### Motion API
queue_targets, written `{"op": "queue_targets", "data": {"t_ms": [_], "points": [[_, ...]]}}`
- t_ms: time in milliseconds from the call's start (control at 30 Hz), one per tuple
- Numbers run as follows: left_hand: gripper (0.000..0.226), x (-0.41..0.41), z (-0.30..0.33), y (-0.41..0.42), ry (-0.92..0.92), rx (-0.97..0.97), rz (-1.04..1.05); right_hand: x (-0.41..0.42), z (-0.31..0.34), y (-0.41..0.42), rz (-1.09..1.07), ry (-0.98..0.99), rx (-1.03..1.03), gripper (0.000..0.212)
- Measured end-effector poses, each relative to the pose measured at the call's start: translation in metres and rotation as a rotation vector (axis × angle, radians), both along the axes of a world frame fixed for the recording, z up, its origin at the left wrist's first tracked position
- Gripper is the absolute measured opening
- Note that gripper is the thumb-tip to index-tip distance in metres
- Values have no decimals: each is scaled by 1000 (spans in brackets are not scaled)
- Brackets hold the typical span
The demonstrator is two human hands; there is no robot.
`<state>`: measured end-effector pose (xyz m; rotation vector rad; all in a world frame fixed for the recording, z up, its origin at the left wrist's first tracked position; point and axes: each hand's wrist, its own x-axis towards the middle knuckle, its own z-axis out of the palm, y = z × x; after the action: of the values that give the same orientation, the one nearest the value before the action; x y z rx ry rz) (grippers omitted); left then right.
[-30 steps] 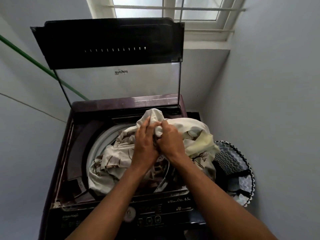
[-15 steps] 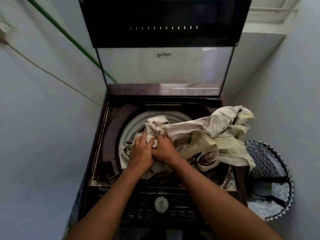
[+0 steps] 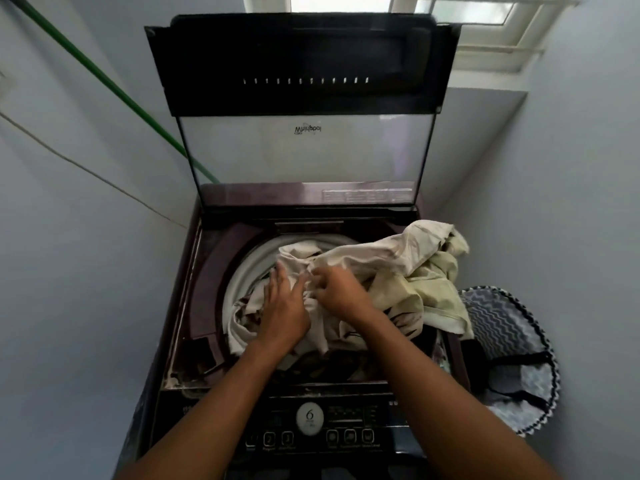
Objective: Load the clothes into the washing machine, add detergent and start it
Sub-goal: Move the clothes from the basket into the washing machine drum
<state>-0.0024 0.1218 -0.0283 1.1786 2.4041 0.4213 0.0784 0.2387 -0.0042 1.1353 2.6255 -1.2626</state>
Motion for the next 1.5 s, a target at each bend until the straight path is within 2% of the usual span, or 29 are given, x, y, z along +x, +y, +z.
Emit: {"op": "queue_targets", "data": {"t_ms": [133,200,233,333,433,500,567,667,733,800,933,1033,1133,1200,1267,1367,1500], "points": [[71,27,22,29,70,307,-104,34,24,29,-244,197,378,27],[67,43,32,47,35,384,-141,54,33,44,-335,133,543,41],[64,49,34,55,12,398,-158,64,34,52,-371,72,564,53],[62,69,37,77,54,347,-250,98,31,77,-415,-114,380,96],[74,88,40,95,93,247,-342,130,13,99,-338,-191,174,116],[83,99,43,103,82,154,-376,147,3,106,-246,-150,104,114],[89,106,41,107,77,52,-393,156,-5,106,-209,-96,95,102],[97,111,38,108,47,-30,-401,159,-6,102,-240,-90,261,74],[102,112,39,108,17,-39,-384,155,-3,99,-235,-87,440,48],[106,112,39,107,-14,-33,-369,146,2,97,-214,-53,527,24],[107,106,39,106,-83,63,-298,124,12,89,-186,89,458,14],[95,99,45,108,-163,143,-189,110,21,77,-136,187,442,24],[67,80,52,106,-201,124,-120,93,26,61,-108,262,421,24],[49,66,53,97,-179,73,-114,82,26,52,-117,349,318,25],[35,50,47,86,-91,41,-130,71,25,43,-146,365,206,39],[42,29,30,61,111,-95,-181,54,14,24,-195,304,117,55],[63,4,6,24,226,-140,-148,37,-18,4,-106,58,28,68]]}}
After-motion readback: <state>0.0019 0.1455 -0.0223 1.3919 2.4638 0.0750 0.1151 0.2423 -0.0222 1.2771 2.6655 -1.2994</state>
